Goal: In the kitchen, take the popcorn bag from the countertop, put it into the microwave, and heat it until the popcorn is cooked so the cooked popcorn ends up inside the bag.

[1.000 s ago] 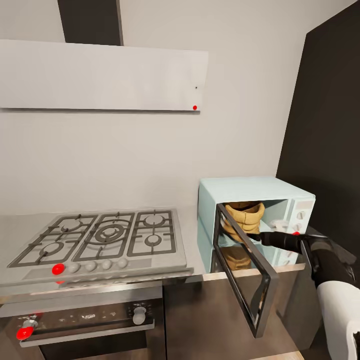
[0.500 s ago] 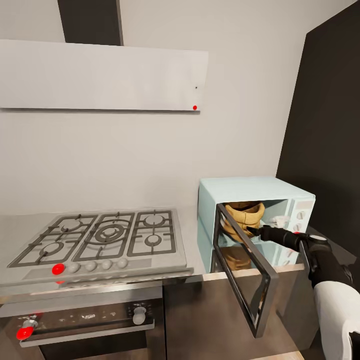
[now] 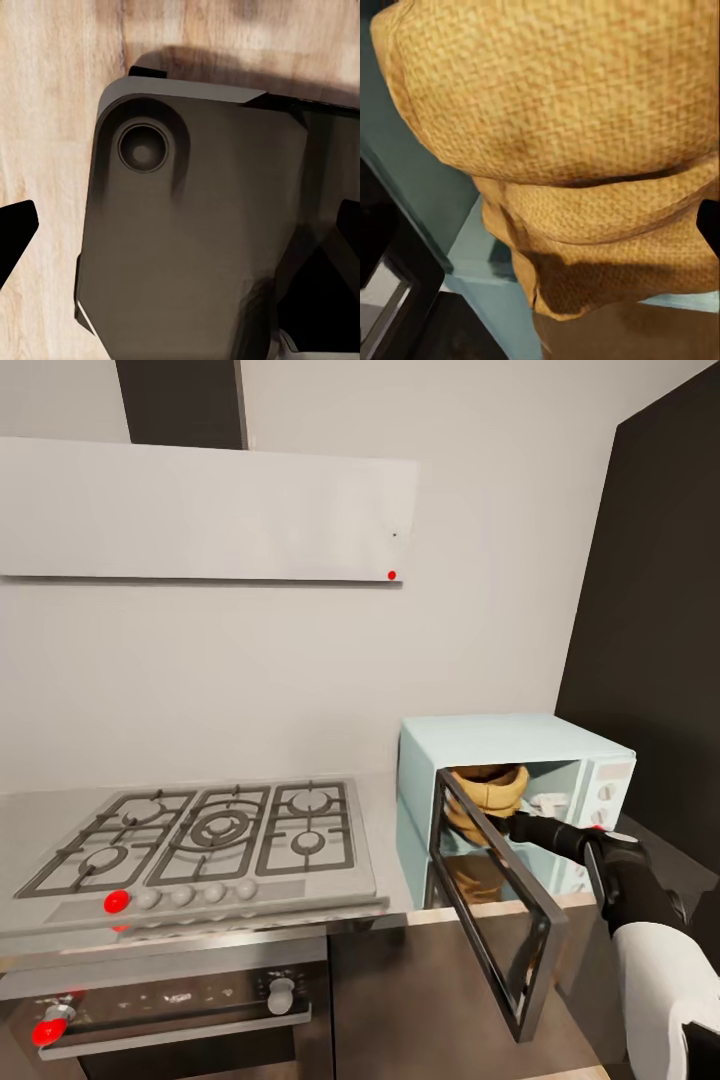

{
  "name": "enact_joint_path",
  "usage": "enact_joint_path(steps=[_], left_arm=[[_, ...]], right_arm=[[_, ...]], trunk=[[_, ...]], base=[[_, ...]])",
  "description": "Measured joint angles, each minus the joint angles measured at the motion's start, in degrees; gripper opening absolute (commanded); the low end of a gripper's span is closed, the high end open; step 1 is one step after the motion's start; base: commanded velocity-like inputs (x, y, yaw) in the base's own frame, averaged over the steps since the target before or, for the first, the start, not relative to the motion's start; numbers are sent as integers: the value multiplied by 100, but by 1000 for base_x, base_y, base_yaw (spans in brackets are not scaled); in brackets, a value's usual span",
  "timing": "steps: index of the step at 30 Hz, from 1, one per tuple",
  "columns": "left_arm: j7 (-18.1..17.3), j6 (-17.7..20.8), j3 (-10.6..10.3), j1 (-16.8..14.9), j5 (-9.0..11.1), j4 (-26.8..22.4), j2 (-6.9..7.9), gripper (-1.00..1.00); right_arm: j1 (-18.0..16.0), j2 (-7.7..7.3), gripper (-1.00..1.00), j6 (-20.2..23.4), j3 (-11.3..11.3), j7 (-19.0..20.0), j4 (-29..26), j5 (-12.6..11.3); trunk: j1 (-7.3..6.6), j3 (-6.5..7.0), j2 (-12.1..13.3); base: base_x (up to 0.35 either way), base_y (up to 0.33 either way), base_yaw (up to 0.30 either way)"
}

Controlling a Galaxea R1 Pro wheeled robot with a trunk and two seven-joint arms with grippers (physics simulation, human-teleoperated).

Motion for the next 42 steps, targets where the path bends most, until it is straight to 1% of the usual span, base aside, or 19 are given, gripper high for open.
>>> enact_joint_path(steps=[4, 6, 8, 11, 13, 16, 19, 22, 25, 35, 42], left_arm=[[-1, 0, 3, 0, 0, 0, 0, 100], [-1, 0, 4, 1, 0, 0, 0, 100], [-1, 0, 4, 0, 0, 0, 0, 100], [-1, -3, 5, 0, 0, 0, 0, 100], [-1, -8, 5, 1, -1, 0, 0, 100], [-1, -9, 5, 0, -4, -1, 0, 100], [-1, -9, 5, 0, -5, -4, 0, 100], [-1, -9, 5, 0, -5, -8, 0, 100], [-1, -9, 5, 0, -6, -8, 0, 100], [-1, -9, 11, 0, -7, -9, 0, 100], [-25, 7, 1, 0, -4, 0, 1, 100]], right_arm=[[0, 9, 100, -26, 2, -20, 41, 7], [0, 41, 100, -240, 3, -85, 77, 2], [0, 123, 100, -435, 3, -197, 87, -11], [0, 190, 100, -568, -3, -443, 92, -41], [0, 205, 100, -582, -5, -749, 93, -55], [0, 206, 100, -590, -7, -1083, 93, -72], [-1, 196, 100, -591, -20, -1289, 93, -82], [-1, 192, 100, -649, -22, -1647, 93, -86], [-1, 185, 100, -688, -27, -1841, 88, -91], [-1, 190, 100, -694, -29, -1892, 41, -90], [-1, 200, 100, -703, -22, -1883, 50, -88]], trunk=[[1, 0, 0], [1, 0, 0], [1, 0, 0], [1, 0, 0], [1, 0, 0], [1, 0, 0], [1, 0, 0], [1, 0, 0], [1, 0, 0], [1, 0, 0], [-1, 0, -1]], base=[[5, 4, 0], [0, 0, 0], [0, 0, 0], [0, 0, 0], [0, 0, 0], [0, 0, 0], [0, 0, 0], [0, 0, 0], [0, 0, 0], [1, 0, 0], [158, 0, 0]])
